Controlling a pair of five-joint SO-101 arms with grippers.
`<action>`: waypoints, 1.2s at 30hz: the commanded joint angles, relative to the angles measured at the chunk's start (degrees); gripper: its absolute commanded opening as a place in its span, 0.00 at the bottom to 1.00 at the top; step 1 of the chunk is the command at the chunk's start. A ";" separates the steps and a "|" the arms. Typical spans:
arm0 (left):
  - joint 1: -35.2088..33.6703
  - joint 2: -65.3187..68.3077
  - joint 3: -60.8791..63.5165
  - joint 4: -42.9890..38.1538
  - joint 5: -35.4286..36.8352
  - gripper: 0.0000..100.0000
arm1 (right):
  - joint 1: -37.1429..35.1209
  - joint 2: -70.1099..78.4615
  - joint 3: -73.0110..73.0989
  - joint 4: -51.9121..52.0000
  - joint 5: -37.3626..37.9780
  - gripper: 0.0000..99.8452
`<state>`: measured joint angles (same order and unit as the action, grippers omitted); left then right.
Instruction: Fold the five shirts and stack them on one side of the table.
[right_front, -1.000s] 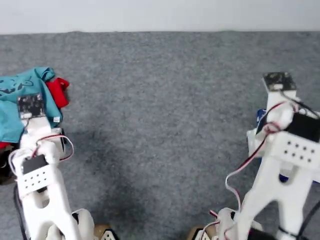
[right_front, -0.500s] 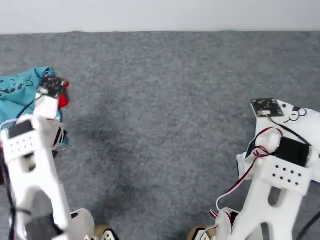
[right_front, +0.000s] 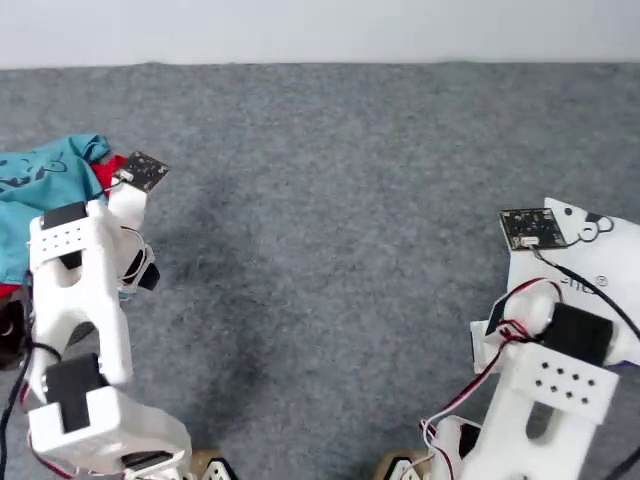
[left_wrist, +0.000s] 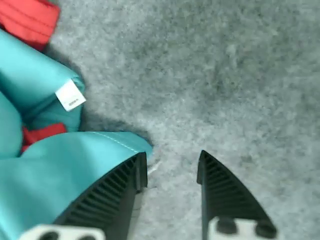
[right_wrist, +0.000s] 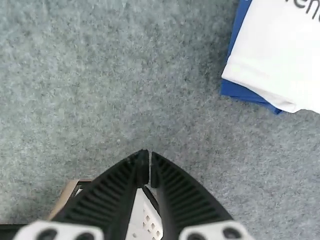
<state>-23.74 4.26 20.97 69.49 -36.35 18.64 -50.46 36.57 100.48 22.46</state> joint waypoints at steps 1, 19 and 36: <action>-1.41 1.05 -5.49 -0.70 -0.97 0.18 | -0.57 -1.10 -0.18 2.24 -0.44 0.01; -4.48 22.24 -19.47 -0.79 -3.25 0.07 | -0.57 -1.10 -0.18 2.33 -0.44 0.01; 5.89 1.67 -21.49 0.09 9.85 0.01 | -0.57 -1.10 -0.18 2.33 -0.53 0.01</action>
<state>-20.66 13.93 2.07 70.29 -29.76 18.64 -50.55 36.57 100.57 22.46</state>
